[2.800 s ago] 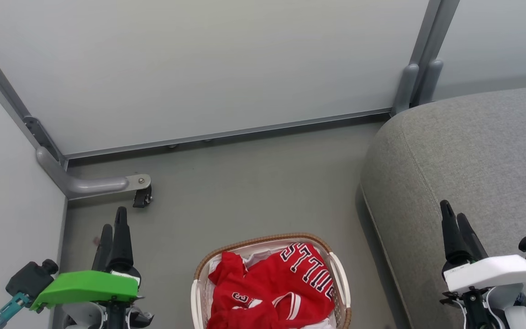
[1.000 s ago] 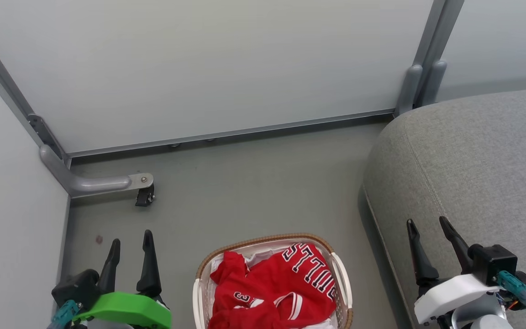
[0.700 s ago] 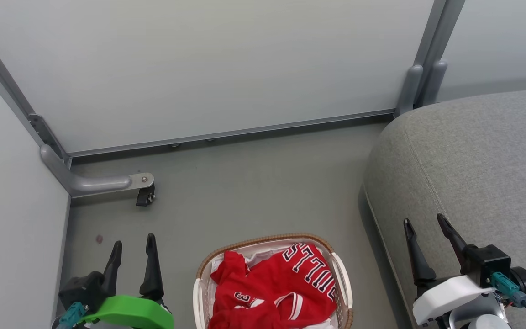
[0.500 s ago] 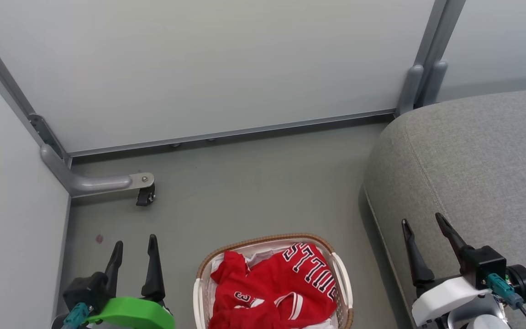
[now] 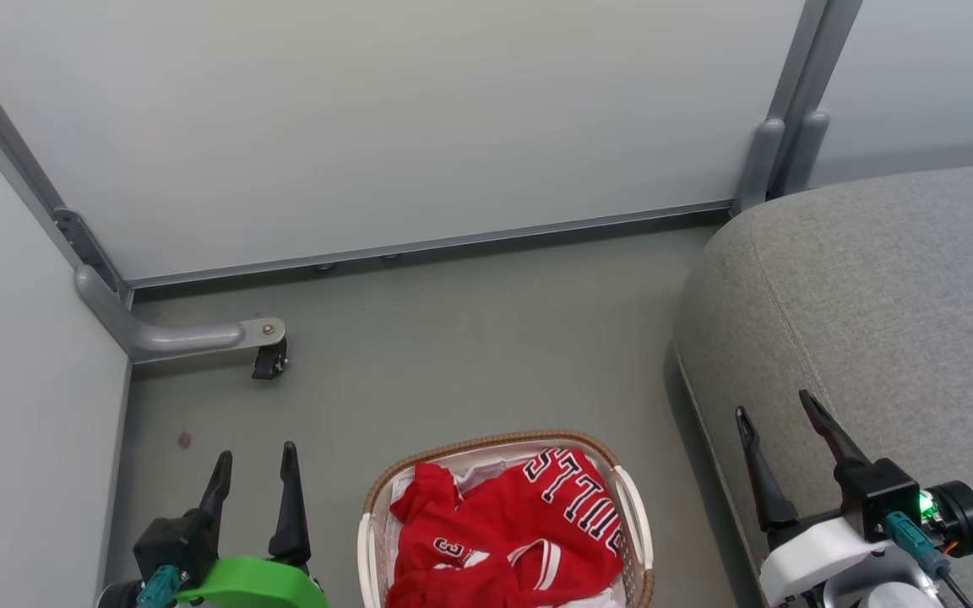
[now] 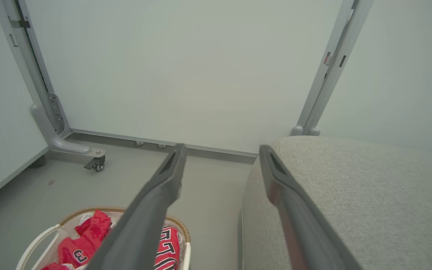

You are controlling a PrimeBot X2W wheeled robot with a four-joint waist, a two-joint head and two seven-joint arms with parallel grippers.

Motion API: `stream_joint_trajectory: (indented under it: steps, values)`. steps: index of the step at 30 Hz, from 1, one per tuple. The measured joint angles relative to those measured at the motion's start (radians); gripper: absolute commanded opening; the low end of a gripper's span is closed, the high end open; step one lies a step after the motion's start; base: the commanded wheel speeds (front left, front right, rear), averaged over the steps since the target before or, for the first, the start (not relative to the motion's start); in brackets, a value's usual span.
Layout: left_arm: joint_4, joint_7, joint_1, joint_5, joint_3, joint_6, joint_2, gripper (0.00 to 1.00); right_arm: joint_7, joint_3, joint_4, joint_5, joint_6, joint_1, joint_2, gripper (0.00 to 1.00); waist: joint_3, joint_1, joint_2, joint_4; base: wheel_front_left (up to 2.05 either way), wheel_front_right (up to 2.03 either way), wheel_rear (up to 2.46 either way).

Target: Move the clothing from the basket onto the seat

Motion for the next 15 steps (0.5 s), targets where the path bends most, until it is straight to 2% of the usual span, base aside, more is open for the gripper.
stream_joint_trajectory:
  steps: [15]
  values:
    - [0.008, 0.0, 0.0, 0.0, -0.002, 0.0, 0.0, 1.0, 0.0, 0.004, -0.002, 0.003, 0.0, 0.002, 0.0, 1.0, 0.009, 0.0, 0.0, -0.003, 0.0, 0.0, 0.0]
